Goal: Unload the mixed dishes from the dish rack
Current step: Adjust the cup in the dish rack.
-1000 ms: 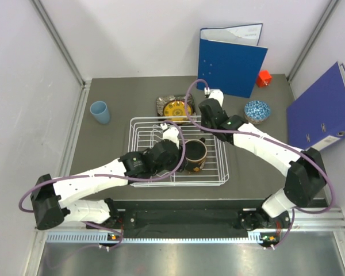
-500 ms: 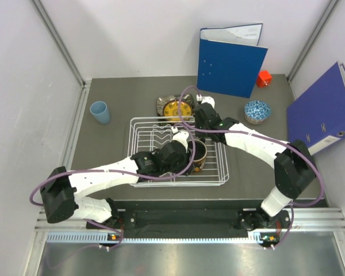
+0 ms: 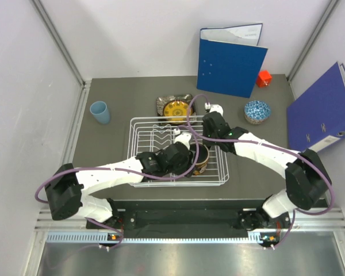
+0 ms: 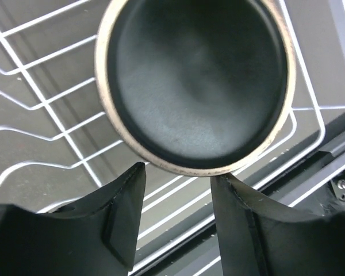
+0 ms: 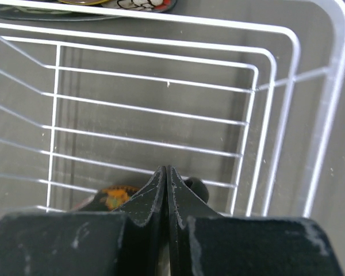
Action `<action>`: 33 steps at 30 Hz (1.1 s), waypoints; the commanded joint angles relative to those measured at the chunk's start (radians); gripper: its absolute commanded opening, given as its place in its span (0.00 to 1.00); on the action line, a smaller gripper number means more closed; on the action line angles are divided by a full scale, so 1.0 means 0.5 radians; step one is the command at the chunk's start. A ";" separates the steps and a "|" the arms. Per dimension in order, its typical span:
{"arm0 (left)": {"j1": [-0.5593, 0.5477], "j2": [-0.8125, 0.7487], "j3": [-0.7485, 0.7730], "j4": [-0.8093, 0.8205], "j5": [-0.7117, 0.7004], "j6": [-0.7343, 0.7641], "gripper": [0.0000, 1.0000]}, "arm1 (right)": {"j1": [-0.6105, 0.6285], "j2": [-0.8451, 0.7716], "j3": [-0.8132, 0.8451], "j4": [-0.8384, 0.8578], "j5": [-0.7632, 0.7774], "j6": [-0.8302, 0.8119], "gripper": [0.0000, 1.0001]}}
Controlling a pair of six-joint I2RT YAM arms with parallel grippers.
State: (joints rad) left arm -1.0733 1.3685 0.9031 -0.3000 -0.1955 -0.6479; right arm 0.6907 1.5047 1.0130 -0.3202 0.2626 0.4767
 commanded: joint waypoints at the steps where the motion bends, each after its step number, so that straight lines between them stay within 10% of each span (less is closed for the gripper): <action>1: 0.091 0.012 0.028 0.085 -0.201 0.069 0.54 | 0.027 -0.174 -0.102 -0.037 -0.041 0.034 0.00; 23: 0.465 0.107 0.234 0.103 -0.066 0.247 0.64 | 0.091 -0.350 -0.149 -0.129 0.091 0.056 0.00; 33: 0.465 0.049 0.258 0.075 -0.124 0.299 0.81 | 0.094 -0.637 0.020 -0.412 0.251 -0.027 0.42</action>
State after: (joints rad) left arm -0.8383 1.4265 0.9802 -0.3176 -0.2562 -0.5087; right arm 0.7242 1.2831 0.9531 -0.4934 0.3691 0.4816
